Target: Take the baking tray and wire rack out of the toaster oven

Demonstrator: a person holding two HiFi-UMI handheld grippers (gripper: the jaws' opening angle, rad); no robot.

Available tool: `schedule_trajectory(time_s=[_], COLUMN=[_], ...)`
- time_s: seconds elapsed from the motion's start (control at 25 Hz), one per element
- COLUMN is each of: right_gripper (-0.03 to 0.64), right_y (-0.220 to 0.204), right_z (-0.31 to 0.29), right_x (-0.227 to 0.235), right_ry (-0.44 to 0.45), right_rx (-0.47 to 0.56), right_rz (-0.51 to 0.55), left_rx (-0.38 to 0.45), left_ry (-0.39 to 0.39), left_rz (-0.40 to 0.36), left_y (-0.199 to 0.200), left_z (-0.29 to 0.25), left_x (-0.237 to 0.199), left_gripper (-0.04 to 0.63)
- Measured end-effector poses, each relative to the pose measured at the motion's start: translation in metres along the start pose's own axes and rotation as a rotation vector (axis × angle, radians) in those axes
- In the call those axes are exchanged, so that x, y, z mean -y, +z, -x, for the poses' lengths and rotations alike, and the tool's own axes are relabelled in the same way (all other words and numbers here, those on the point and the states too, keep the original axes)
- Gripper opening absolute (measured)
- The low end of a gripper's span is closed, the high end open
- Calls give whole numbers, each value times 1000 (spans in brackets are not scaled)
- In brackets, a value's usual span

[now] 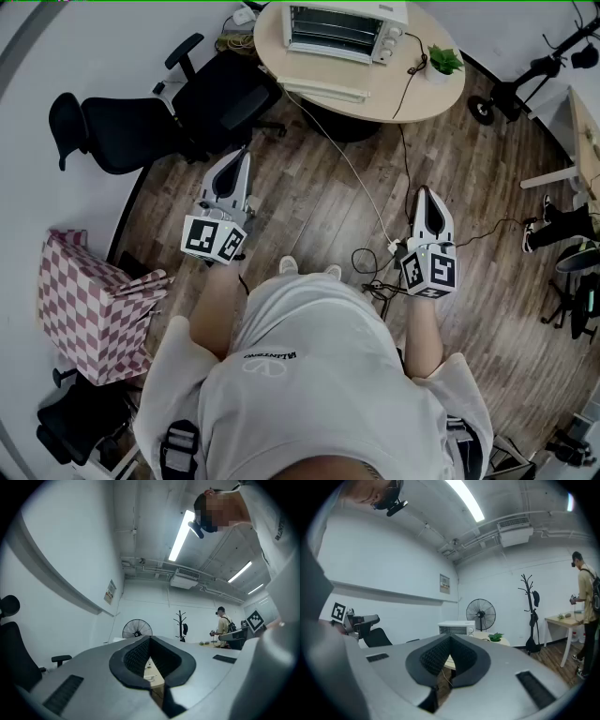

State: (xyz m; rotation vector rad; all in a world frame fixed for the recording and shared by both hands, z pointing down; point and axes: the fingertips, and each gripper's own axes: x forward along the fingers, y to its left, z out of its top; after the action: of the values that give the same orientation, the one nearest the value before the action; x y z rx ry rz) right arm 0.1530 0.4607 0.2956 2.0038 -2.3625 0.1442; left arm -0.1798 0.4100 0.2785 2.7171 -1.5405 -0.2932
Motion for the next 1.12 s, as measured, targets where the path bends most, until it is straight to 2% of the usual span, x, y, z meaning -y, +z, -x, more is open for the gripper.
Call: schedule_trajectory(time_s=[0.4,0.8,1.12], right_gripper=[0,2,2], right_y=[-3,-3,-9], right_z=[-1,-14,-24], right_x=[-18,-41,-74], right_ry=[4,-1,-21], right_rx=[-10,1,5], right_rz=[7,-31,-1], left_rx=[-1,-9,-28], left_ry=[-16,-38,-97], left_rz=[17,43,70], left_y=[-1,-7,-23], left_z=[8,15,25], left_x=[-9,-31,-52], left_gripper=[2,2,2])
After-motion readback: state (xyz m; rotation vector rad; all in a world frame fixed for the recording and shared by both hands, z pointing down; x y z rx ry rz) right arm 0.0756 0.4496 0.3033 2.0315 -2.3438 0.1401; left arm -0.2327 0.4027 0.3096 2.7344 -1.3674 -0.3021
